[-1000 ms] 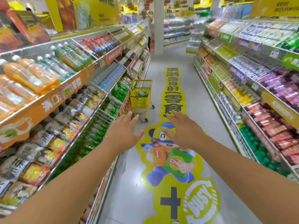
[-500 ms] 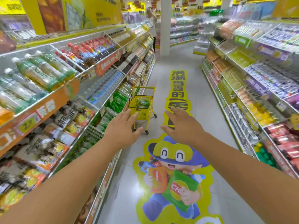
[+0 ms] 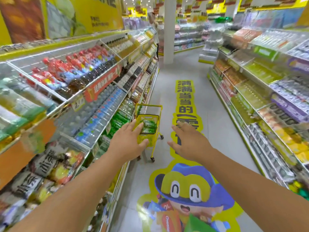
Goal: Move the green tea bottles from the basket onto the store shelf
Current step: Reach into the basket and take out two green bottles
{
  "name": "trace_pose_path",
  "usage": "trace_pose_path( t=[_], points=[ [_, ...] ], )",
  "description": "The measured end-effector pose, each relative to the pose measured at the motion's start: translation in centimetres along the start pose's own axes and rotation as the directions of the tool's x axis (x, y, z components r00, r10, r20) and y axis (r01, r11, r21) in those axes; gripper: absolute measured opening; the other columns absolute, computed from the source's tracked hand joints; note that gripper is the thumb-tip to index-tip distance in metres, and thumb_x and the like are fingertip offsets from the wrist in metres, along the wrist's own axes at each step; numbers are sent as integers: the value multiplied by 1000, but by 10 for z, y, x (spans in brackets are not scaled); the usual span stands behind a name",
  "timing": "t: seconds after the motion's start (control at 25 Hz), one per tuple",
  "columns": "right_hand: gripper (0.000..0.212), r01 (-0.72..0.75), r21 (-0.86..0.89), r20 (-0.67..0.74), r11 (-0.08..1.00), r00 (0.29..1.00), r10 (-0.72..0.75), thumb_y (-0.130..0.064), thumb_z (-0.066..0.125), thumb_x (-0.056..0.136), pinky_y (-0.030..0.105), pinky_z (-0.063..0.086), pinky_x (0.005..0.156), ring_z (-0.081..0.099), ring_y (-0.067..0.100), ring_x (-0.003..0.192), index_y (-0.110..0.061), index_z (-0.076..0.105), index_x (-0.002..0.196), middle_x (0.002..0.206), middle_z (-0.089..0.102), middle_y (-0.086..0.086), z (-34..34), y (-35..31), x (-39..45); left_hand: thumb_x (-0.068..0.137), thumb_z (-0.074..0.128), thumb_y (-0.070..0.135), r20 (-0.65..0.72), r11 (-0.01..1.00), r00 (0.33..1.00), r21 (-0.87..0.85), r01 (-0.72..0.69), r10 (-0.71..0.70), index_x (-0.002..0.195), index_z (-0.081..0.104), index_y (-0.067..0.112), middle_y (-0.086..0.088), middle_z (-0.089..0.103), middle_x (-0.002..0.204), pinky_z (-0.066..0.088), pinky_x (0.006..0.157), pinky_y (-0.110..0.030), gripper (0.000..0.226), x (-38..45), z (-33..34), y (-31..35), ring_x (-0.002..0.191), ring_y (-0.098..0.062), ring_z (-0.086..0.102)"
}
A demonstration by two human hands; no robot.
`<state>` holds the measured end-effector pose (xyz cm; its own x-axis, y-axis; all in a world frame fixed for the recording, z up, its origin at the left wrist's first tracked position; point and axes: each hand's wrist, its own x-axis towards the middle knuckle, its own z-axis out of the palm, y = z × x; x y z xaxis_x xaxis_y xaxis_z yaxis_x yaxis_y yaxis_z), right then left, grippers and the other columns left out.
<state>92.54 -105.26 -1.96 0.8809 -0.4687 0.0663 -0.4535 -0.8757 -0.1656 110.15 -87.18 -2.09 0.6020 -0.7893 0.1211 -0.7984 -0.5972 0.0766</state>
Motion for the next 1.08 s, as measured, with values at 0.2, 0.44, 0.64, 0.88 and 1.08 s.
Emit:
trace_pose_path(
  t=[0.2,0.44,0.64,0.88,1.08],
  points=[
    [74,-14,28,16,1000,1000,13,-62,40,104,38,15,127,8,20,161,-26,22,166,175,13,1,6,20,109,97,31,69,35,1000,999,6,1,-1,163,10,35,2,6,172,15,125,-43,77,103,18,-26,157,-23,8],
    [78,23,33,20,999,1000,-23,-63,39,103,41,16,128,7,23,161,-27,15,167,175,9,2,24,74,247,97,29,71,48,999,999,20,24,-25,163,8,37,2,4,172,15,126,-45,77,241,51,-36,157,-25,6],
    [78,60,21,33,998,998,-60,-63,39,104,41,16,128,6,23,162,-26,12,167,176,6,3,14,131,365,97,26,73,57,997,996,11,74,-74,163,4,36,2,1,172,12,127,-44,79,365,64,-29,158,-24,4],
    [76,127,5,68,992,990,-127,-61,39,105,42,18,129,7,25,161,-23,14,167,175,9,5,3,177,470,99,29,69,60,994,992,-4,107,-107,164,4,33,3,2,172,12,126,-43,78,477,71,-23,158,-22,3],
    [77,147,12,107,989,983,-147,-61,38,105,41,16,129,4,24,162,-26,10,167,176,6,2,23,200,551,99,30,68,69,991,989,-14,133,-131,164,6,31,-1,5,172,16,126,-46,79,552,97,-44,157,-26,7]
  ],
)
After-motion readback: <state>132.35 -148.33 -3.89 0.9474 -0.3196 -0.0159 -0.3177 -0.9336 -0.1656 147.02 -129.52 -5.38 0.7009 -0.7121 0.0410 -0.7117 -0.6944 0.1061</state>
